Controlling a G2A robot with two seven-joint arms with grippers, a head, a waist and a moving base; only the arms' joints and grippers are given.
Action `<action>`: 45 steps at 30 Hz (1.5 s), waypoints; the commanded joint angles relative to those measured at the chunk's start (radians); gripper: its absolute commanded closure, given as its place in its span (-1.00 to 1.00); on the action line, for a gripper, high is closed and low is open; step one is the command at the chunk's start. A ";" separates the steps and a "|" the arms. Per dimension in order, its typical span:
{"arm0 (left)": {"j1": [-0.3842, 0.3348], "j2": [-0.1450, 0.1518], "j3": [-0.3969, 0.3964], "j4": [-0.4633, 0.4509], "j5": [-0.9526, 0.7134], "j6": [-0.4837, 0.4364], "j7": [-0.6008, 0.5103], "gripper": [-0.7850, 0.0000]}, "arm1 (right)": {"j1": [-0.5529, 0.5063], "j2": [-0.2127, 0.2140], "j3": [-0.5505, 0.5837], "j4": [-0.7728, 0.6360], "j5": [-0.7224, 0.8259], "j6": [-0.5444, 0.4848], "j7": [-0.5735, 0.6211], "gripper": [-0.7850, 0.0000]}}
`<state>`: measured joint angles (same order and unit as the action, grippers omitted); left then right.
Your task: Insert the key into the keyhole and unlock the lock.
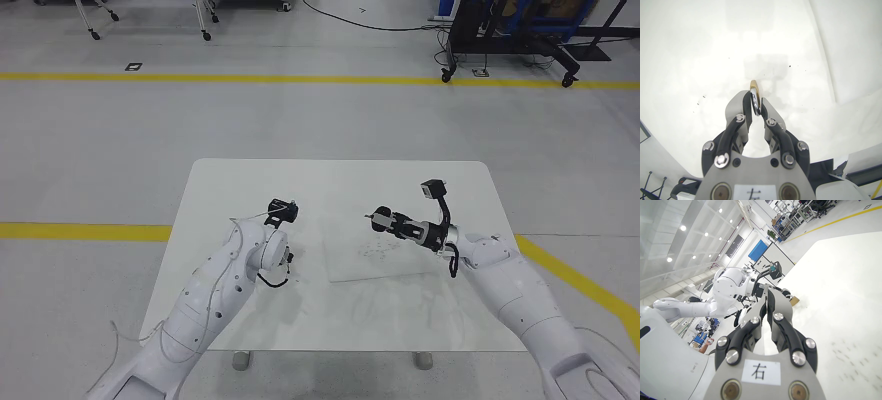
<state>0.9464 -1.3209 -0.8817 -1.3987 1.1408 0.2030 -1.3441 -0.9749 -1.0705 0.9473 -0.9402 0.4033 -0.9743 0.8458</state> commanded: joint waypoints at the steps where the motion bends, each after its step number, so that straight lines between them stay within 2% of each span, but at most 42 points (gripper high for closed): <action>1: -0.002 -0.002 0.000 0.003 -0.004 -0.005 0.006 1.00 | 0.000 0.000 0.000 0.000 0.000 0.000 0.000 1.00; 12: 0.005 -0.007 -0.013 -0.005 -0.025 -0.033 0.037 1.00 | 0.000 0.000 0.000 0.000 0.000 0.000 0.000 1.00; 24: -0.003 -0.014 -0.014 0.012 -0.024 -0.033 0.023 1.00 | 0.000 0.000 0.000 0.000 0.000 0.000 0.000 1.00; 25: -0.003 -0.014 -0.014 0.013 -0.024 -0.033 0.023 0.74 | 0.000 0.000 0.000 0.000 0.000 0.000 0.000 1.00; 28: -0.006 -0.016 -0.014 0.013 -0.020 -0.029 0.024 0.49 | 0.000 0.000 0.000 0.000 0.000 0.000 0.000 1.00; 37: -0.012 -0.021 -0.014 0.018 -0.008 -0.030 0.025 0.64 | 0.000 0.000 0.000 0.000 0.000 0.000 0.000 1.00; 39: -0.016 -0.023 -0.011 0.024 -0.007 -0.033 0.027 0.73 | 0.000 0.000 0.000 0.000 0.000 0.000 0.000 1.00; 41: -0.020 -0.025 -0.009 0.031 -0.009 -0.036 0.023 0.96 | 0.000 0.000 0.000 0.000 0.000 0.000 0.000 1.00; 45: -0.031 -0.030 -0.003 0.049 -0.020 -0.048 0.008 1.00 | 0.000 0.000 0.000 0.000 0.000 0.000 0.000 1.00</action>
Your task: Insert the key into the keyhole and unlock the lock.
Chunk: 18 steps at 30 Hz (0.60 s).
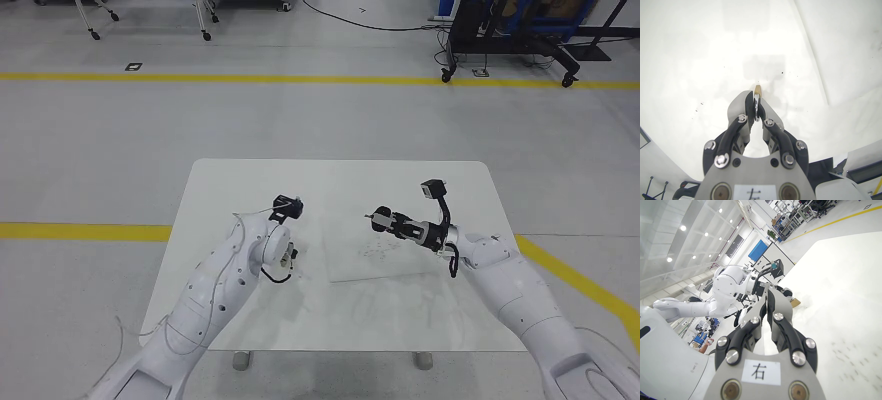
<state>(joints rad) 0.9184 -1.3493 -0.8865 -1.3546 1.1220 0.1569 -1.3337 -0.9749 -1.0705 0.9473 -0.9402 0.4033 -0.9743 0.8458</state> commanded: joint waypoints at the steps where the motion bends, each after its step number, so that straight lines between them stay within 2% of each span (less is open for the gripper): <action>1: -0.006 -0.002 0.003 0.008 -0.002 -0.003 -0.003 1.00 | 0.000 0.000 0.000 0.000 0.000 0.000 0.000 1.00; 9: -0.005 -0.004 -0.005 0.018 -0.005 -0.009 -0.012 1.00 | 0.000 0.000 0.000 0.000 0.000 0.000 0.000 1.00; 18: 0.040 0.008 -0.053 -0.053 -0.012 -0.040 0.037 1.00 | 0.000 0.000 0.000 0.000 0.000 0.000 0.000 1.00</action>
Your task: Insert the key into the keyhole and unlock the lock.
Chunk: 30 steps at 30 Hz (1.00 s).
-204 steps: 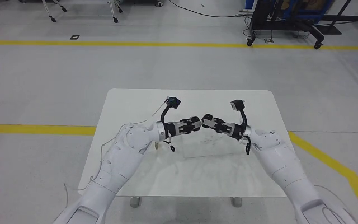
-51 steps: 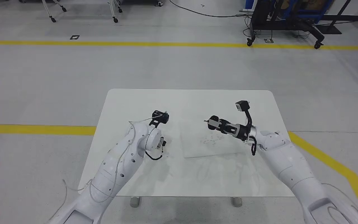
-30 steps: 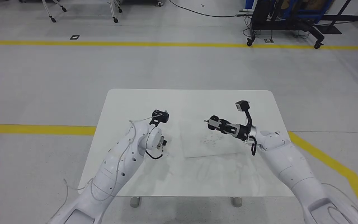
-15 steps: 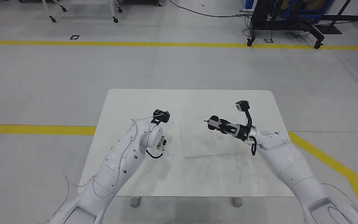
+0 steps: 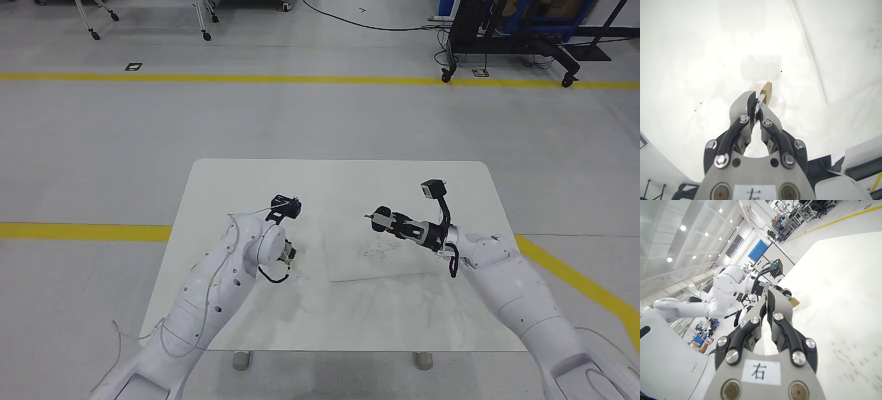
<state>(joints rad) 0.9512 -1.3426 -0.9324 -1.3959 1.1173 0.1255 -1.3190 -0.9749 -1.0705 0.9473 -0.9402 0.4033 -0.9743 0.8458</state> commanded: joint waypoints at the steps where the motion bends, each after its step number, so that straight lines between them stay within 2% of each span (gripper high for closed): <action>1: 0.016 0.002 -0.015 -0.021 -0.019 -0.013 0.045 1.00 | 0.000 0.000 0.000 0.000 0.000 0.000 0.000 1.00; 7: 0.107 0.008 -0.128 -0.041 -0.213 -0.078 0.356 1.00 | 0.000 0.000 0.000 0.000 0.000 0.000 0.000 1.00; 12: 0.145 0.012 -0.141 -0.022 -0.281 -0.276 0.548 1.00 | 0.000 0.000 0.000 0.000 0.000 0.000 0.000 1.00; 13: 0.147 0.013 -0.138 -0.021 -0.266 -0.297 0.568 1.00 | 0.000 0.000 0.000 0.000 0.000 0.000 0.000 1.00; 21: 0.152 0.012 -0.137 -0.021 -0.276 -0.297 0.577 1.00 | -0.004 -0.001 -0.001 -0.007 -0.002 0.010 -0.011 1.00; 24: 0.172 0.003 -0.158 0.015 -0.451 -0.338 0.673 1.00 | -0.018 -0.016 -0.020 -0.039 -0.014 0.045 -0.093 1.00; 27: 0.182 -0.004 -0.193 0.106 -0.654 -0.429 0.759 1.00 | -0.013 -0.039 -0.045 -0.029 -0.030 0.054 -0.189 1.00; 30: 0.177 -0.009 -0.207 0.191 -0.783 -0.515 0.789 1.00 | 0.006 -0.065 -0.076 -0.008 -0.054 0.063 -0.266 1.00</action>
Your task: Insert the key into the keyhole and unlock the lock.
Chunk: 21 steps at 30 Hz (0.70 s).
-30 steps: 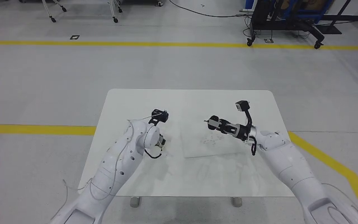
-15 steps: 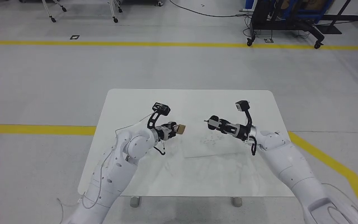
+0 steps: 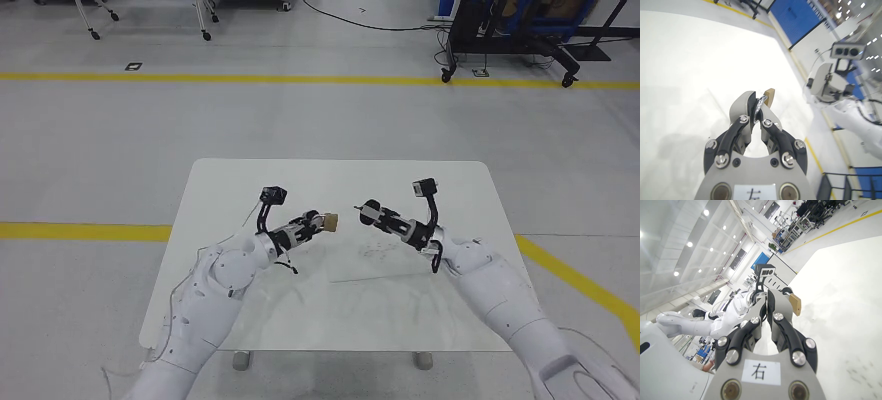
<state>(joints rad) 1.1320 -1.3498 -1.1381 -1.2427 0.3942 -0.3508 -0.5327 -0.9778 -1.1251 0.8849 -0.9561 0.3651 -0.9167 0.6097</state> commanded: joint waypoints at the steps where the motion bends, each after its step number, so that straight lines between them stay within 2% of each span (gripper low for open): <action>1: -0.010 -0.002 0.002 0.059 -0.081 -0.057 -0.007 1.00 | 0.017 -0.019 -0.027 0.011 -0.030 0.008 -0.050 1.00; 8: -0.039 -0.008 0.028 0.140 -0.174 -0.140 -0.058 1.00 | 0.083 -0.083 -0.087 0.082 -0.025 -0.012 -0.170 1.00; 16: -0.050 -0.018 0.039 0.165 -0.348 -0.222 -0.079 1.00 | 0.141 -0.141 -0.146 0.173 0.039 -0.046 -0.113 1.00; 21: -0.066 -0.020 0.048 0.180 -0.383 -0.239 -0.093 1.00 | 0.158 -0.161 -0.150 0.229 0.073 -0.083 -0.092 1.00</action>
<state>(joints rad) 1.0693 -1.3695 -1.0928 -1.0663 0.0144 -0.5912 -0.6247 -0.8226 -1.2826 0.7354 -0.7380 0.4317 -0.9928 0.5107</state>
